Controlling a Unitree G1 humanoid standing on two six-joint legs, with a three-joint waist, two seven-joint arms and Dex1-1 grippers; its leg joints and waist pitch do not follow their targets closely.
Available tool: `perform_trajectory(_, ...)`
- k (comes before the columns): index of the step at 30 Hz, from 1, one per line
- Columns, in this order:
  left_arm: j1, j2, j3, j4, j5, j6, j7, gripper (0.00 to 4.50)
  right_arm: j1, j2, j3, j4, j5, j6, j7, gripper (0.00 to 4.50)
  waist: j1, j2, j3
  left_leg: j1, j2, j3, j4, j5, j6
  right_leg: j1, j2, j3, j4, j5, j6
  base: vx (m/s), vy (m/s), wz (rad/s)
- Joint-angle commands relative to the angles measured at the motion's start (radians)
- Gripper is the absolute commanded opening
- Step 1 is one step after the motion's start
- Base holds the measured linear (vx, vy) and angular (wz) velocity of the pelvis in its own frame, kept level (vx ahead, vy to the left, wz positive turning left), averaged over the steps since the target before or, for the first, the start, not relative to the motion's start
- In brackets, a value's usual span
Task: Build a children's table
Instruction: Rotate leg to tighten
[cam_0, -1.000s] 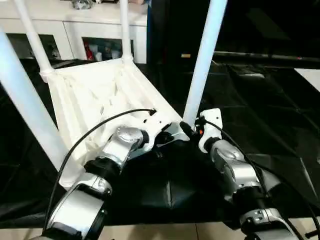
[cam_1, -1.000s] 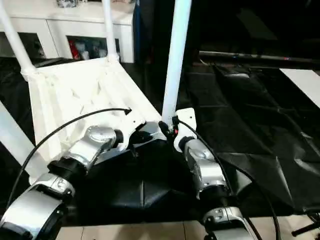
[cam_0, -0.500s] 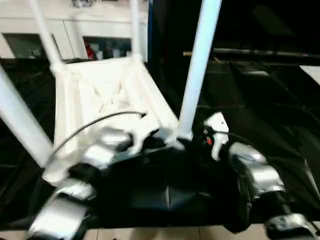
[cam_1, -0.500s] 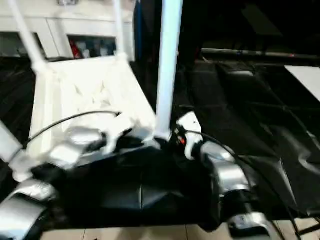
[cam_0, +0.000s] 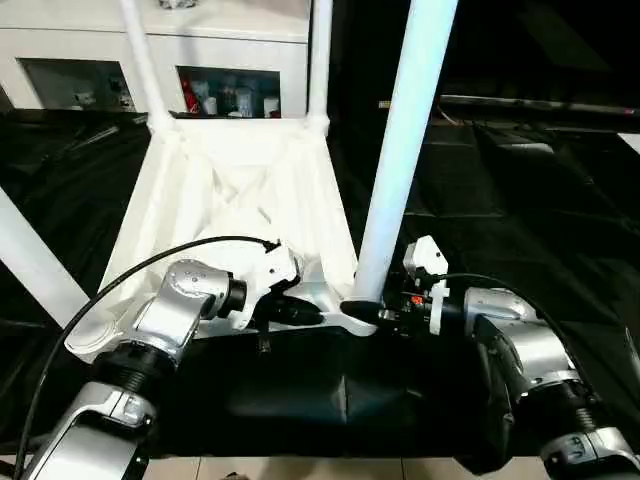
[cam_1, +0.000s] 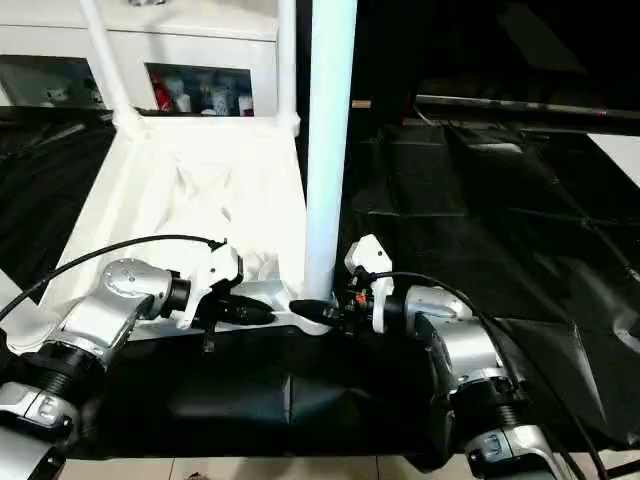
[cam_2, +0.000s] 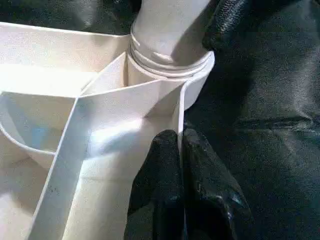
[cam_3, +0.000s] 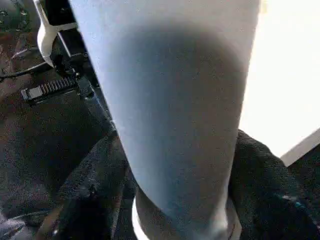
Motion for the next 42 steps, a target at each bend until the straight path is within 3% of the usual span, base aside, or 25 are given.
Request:
perform_trajectory(1, 0.008, -0.017, 0.004, -0.023, -0.062, 0.004, -0.022, 0.0, 0.005, -0.009, 0.008, -0.012, 0.009, 0.004, 0.015, 2.59, -0.001, -0.011, -0.052, 0.008, 0.028, -0.01, -0.058, -0.212, 0.041, 0.044, -0.059, 0.036, -0.067, -0.237, -0.194, 0.0, 0.0, 0.0)
perform_trajectory(10, 0.013, -0.021, 0.011, -0.026, -0.055, 0.021, -0.005, 0.0, 0.01, -0.006, -0.001, -0.001, 0.008, 0.007, 0.01, 2.09, 0.0, -0.014, -0.054, 0.007, 0.026, -0.009, -0.053, -0.177, 0.057, 0.047, -0.057, 0.035, -0.06, -0.179, -0.208, 0.0, 0.0, 0.0)
perform_trajectory(15, -0.025, -0.066, 0.017, 0.073, -0.003, 0.003, 0.125, 0.0, -0.006, 0.056, -0.053, 0.079, -0.018, -0.027, -0.164, 2.03, -0.005, -0.017, -0.049, 0.008, 0.024, -0.013, -0.058, -0.234, 0.025, 0.043, -0.06, 0.035, -0.076, -0.322, -0.166, 0.0, 0.0, 0.0)
perform_trajectory(17, -0.082, -0.126, 0.022, 0.191, 0.048, -0.018, 0.286, 0.0, 0.0, 0.105, -0.051, 0.117, -0.07, -0.031, -0.314, 2.01, -0.006, -0.016, -0.046, 0.014, 0.023, -0.012, -0.058, -0.256, 0.013, 0.035, -0.058, 0.036, -0.083, -0.36, -0.151, 0.0, 0.0, 0.0)
perform_trajectory(21, -0.143, -0.204, 0.028, 0.29, 0.076, 0.004, 0.45, 0.0, -0.013, 0.183, -0.075, 0.18, -0.132, -0.034, -0.565, 1.97, -0.007, -0.017, -0.044, 0.019, 0.021, -0.017, -0.062, -0.3, -0.004, 0.031, -0.063, 0.035, -0.097, -0.476, -0.105, 0.0, 0.0, 0.0)
perform_trajectory(23, -0.168, -0.24, 0.026, 0.334, 0.086, 0.006, 0.508, 0.0, -0.025, 0.227, -0.102, 0.204, -0.136, -0.022, -0.675, 1.96, -0.01, -0.009, -0.045, 0.021, 0.019, -0.02, -0.064, -0.312, -0.013, 0.028, -0.061, 0.035, -0.099, -0.483, -0.1, 0.0, 0.0, 0.0)
perform_trajectory(24, -0.174, -0.251, 0.024, 0.347, 0.09, 0.005, 0.524, 0.0, -0.027, 0.242, -0.11, 0.205, -0.134, -0.014, -0.701, 1.96, -0.012, -0.013, -0.047, 0.018, 0.018, -0.021, -0.065, -0.312, -0.013, 0.033, -0.06, 0.033, -0.099, -0.476, -0.097, 0.0, 0.0, 0.0)
perform_trajectory(28, -0.206, -0.299, 0.012, 0.409, 0.113, -0.031, 0.562, 0.0, -0.053, 0.297, -0.12, 0.231, -0.153, -0.016, -0.805, 1.96, -0.011, -0.008, -0.051, 0.015, 0.018, -0.02, -0.066, -0.31, -0.004, 0.035, -0.057, 0.036, -0.094, -0.388, -0.112, 0.0, 0.0, 0.0)
perform_trajectory(33, -0.213, -0.296, 0.012, 0.419, 0.105, -0.047, 0.535, 0.0, -0.054, 0.31, -0.122, 0.211, -0.139, -0.045, -0.774, 1.96, -0.01, -0.012, -0.052, 0.014, 0.018, -0.019, -0.067, -0.32, 0.007, 0.037, -0.057, 0.035, -0.093, -0.369, -0.12, 0.0, 0.0, 0.0)
perform_trajectory(34, -0.211, -0.289, 0.015, 0.415, 0.1, -0.049, 0.521, 0.0, -0.052, 0.306, -0.122, 0.201, -0.131, -0.053, -0.753, 2.3, -0.009, -0.011, -0.052, 0.015, 0.019, -0.019, -0.067, -0.322, 0.007, 0.036, -0.058, 0.035, -0.093, -0.373, -0.12, 0.0, 0.0, 0.0)
perform_trajectory(39, -0.2, -0.256, 0.029, 0.388, 0.078, -0.068, 0.451, 0.0, -0.042, 0.261, -0.102, 0.158, -0.097, -0.067, -0.615, 2.74, -0.006, -0.017, -0.052, 0.008, 0.021, -0.019, -0.067, -0.296, 0.027, 0.043, -0.059, 0.035, -0.088, -0.34, -0.132, 0.0, 0.0, 0.0)
perform_trajectory(41, -0.163, -0.207, 0.028, 0.322, 0.048, -0.087, 0.334, 0.0, -0.015, 0.175, -0.043, 0.082, -0.061, 0.003, -0.391, 2.92, -0.001, -0.022, -0.053, 0.007, 0.022, -0.019, -0.064, -0.274, 0.041, 0.049, -0.06, 0.034, -0.084, -0.311, -0.14, 0.0, 0.0, 0.0)
perform_trajectory(42, -0.163, -0.207, 0.028, 0.322, 0.048, -0.087, 0.334, 0.0, -0.015, 0.175, -0.043, 0.082, -0.061, 0.003, -0.391, 3.02, 0.0, -0.021, -0.053, 0.004, 0.023, -0.017, -0.063, -0.254, 0.057, 0.05, -0.059, 0.036, -0.081, -0.279, -0.149, 0.0, 0.0, 0.0)
